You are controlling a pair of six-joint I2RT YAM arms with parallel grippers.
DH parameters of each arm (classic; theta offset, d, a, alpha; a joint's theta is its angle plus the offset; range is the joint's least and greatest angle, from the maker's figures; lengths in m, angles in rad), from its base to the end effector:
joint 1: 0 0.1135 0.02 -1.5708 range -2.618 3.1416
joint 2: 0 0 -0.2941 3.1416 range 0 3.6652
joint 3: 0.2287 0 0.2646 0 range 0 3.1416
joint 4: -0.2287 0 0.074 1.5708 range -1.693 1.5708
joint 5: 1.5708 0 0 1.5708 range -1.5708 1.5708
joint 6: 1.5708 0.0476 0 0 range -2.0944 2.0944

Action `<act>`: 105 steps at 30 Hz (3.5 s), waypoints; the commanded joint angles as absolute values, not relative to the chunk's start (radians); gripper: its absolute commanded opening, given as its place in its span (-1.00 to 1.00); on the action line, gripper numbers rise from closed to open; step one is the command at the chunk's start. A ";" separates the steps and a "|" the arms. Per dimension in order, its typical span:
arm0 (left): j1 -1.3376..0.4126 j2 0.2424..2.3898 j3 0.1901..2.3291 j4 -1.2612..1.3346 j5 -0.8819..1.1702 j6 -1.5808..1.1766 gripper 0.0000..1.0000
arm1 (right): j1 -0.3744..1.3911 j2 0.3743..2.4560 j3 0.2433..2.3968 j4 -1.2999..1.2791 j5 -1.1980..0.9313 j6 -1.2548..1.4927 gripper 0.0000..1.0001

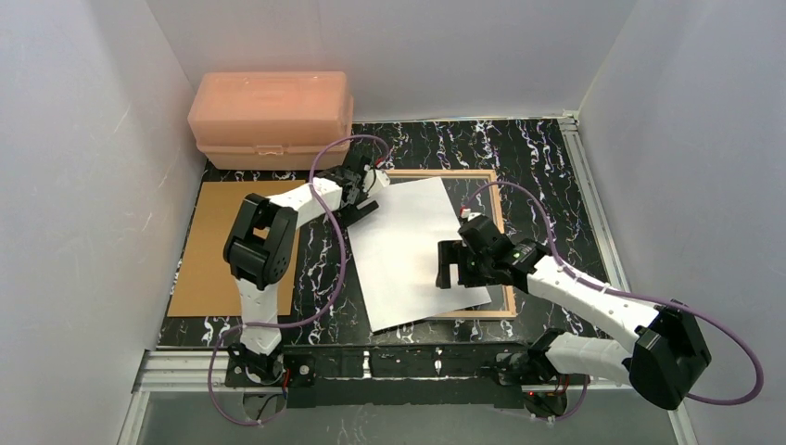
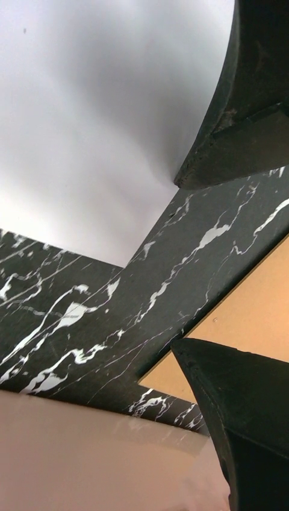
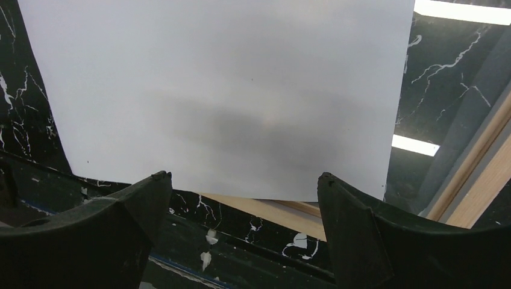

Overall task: Put the photo into the frame
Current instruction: Adjust the photo in the photo frame.

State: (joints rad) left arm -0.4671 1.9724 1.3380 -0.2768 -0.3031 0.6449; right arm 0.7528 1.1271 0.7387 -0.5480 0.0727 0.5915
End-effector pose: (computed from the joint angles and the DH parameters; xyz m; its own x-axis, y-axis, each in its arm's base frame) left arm 0.4093 -0.1905 0.1854 -0.4037 0.8462 -0.3479 0.6371 0.5329 0.5569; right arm 0.1680 0.1527 0.2392 -0.8506 -0.0348 -0.5246 -0.2122 0.9357 0.2819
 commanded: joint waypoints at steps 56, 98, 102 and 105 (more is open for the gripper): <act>-0.002 1.576 1.764 -1.032 0.345 0.297 0.96 | 1.117 2.045 1.688 -0.438 0.436 0.206 -0.38; 0.118 1.510 1.712 -1.035 0.351 0.291 0.90 | 0.944 2.372 2.045 -0.586 0.541 0.163 -0.58; 0.120 1.504 1.697 -1.027 0.347 0.293 0.90 | 0.930 2.365 2.044 -0.588 0.543 0.163 -0.59; 0.120 1.503 1.691 -1.023 0.348 0.292 0.90 | 0.924 2.351 2.035 -0.583 0.544 0.162 -0.60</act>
State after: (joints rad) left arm 0.1143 1.5482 1.7058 -1.0183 0.3290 0.2947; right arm 0.9409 2.3955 2.0476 -0.5991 0.5140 0.1577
